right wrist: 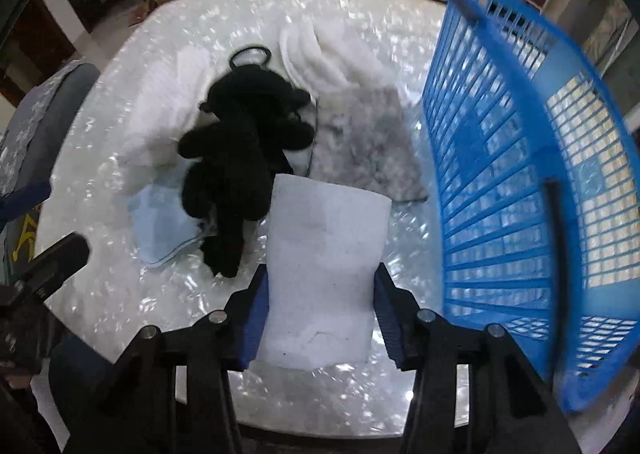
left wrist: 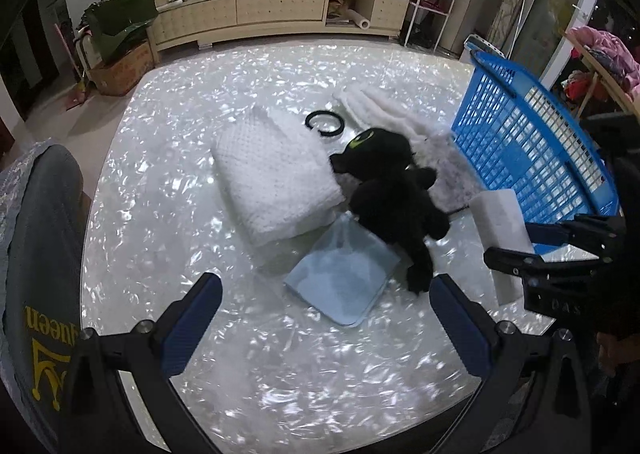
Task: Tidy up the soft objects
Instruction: 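Reach the right gripper to the white folded cloth and grasp it, then carry the white cloth over the blue basket and release it inside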
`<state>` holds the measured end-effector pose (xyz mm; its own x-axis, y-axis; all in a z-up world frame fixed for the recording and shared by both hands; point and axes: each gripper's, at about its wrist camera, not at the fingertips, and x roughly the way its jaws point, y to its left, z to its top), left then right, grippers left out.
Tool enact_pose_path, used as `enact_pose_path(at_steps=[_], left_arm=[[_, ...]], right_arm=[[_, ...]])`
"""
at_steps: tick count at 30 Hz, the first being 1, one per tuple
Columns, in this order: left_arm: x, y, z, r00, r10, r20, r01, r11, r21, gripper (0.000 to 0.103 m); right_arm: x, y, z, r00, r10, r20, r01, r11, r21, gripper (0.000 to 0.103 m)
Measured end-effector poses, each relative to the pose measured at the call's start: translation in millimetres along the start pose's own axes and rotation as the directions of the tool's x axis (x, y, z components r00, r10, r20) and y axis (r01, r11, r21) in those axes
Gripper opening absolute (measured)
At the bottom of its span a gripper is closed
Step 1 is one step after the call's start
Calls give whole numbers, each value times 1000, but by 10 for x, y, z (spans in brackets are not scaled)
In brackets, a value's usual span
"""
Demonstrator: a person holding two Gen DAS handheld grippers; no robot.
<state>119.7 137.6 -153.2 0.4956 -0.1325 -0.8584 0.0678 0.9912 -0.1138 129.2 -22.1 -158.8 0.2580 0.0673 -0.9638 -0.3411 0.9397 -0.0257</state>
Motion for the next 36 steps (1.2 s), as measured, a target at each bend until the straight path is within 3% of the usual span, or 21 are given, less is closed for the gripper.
enact_pose_path(at_steps=[7, 22, 29, 36], left_arm=[[-200, -288, 141, 999, -8, 34, 7, 1000, 16, 103], [-336, -498, 409, 999, 20, 29, -19, 999, -26, 103], [-137, -593, 490, 1000, 16, 10, -16, 1000, -20, 103], [86, -678, 566, 1000, 3, -2, -3, 1000, 3, 103]], right_arm=[[-506, 65, 119, 998, 28, 50, -26, 999, -36, 47], [-1133, -479, 220, 984, 78, 163, -75, 997, -25, 47], [-1158, -926, 238, 982, 36, 183, -42, 999, 25, 47], [-880, -1295, 179, 993, -25, 118, 19, 998, 53, 48]])
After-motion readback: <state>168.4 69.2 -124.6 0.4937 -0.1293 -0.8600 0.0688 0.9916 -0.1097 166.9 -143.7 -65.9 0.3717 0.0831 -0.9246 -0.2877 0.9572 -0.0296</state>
